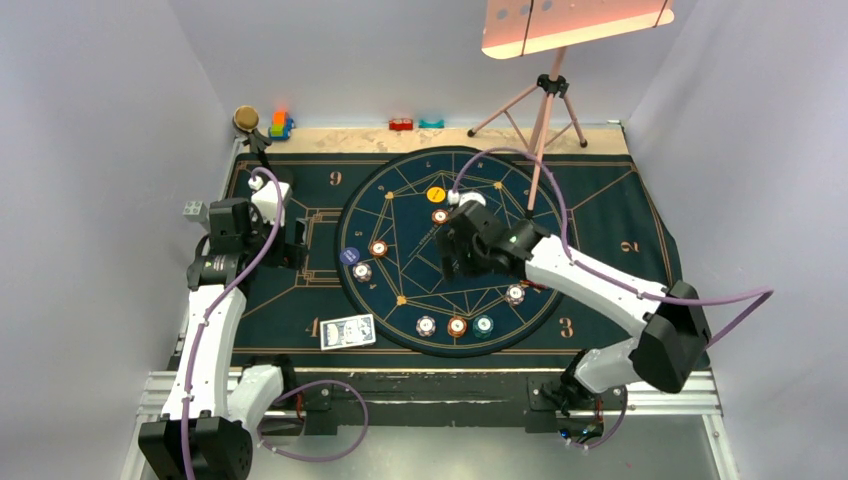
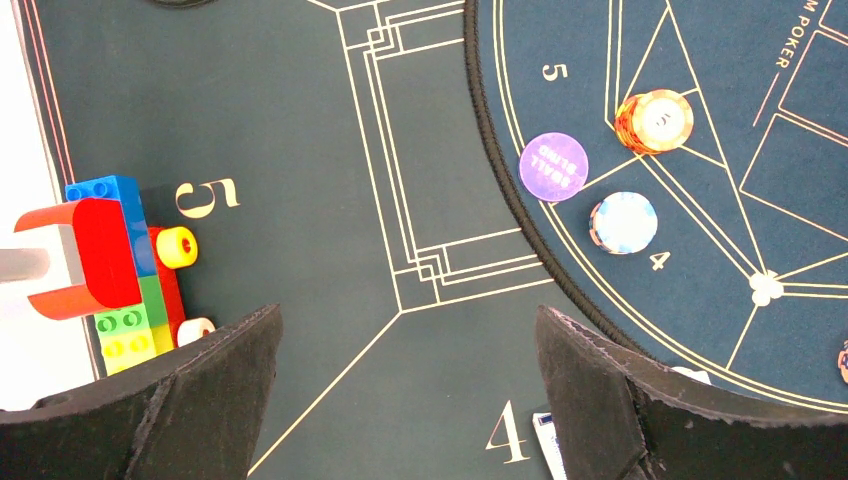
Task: Distribute texas hold em gaming equipment
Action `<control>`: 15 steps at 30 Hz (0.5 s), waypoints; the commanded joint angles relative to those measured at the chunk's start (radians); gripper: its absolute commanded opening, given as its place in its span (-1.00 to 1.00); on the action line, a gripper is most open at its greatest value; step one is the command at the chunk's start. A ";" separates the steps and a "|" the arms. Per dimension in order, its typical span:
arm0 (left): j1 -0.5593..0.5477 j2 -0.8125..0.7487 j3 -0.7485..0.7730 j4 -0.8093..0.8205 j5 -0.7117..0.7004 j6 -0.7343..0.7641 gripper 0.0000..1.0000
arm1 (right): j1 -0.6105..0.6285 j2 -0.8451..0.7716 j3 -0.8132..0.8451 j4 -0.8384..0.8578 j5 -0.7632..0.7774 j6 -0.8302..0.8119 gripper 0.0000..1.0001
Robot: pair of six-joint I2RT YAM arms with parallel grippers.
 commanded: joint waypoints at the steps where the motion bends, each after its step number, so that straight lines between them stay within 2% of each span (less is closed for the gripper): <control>1: 0.008 -0.012 -0.005 0.028 0.012 0.010 0.99 | 0.086 -0.066 -0.085 -0.081 -0.015 0.057 0.87; 11: 0.008 -0.011 -0.005 0.027 0.012 0.009 0.99 | 0.181 -0.147 -0.211 -0.140 -0.057 0.131 0.97; 13: 0.007 -0.011 -0.005 0.026 0.013 0.009 0.99 | 0.182 -0.145 -0.233 -0.136 -0.069 0.147 0.96; 15: 0.008 -0.013 -0.005 0.026 0.012 0.009 0.99 | 0.182 -0.140 -0.252 -0.120 -0.083 0.159 0.86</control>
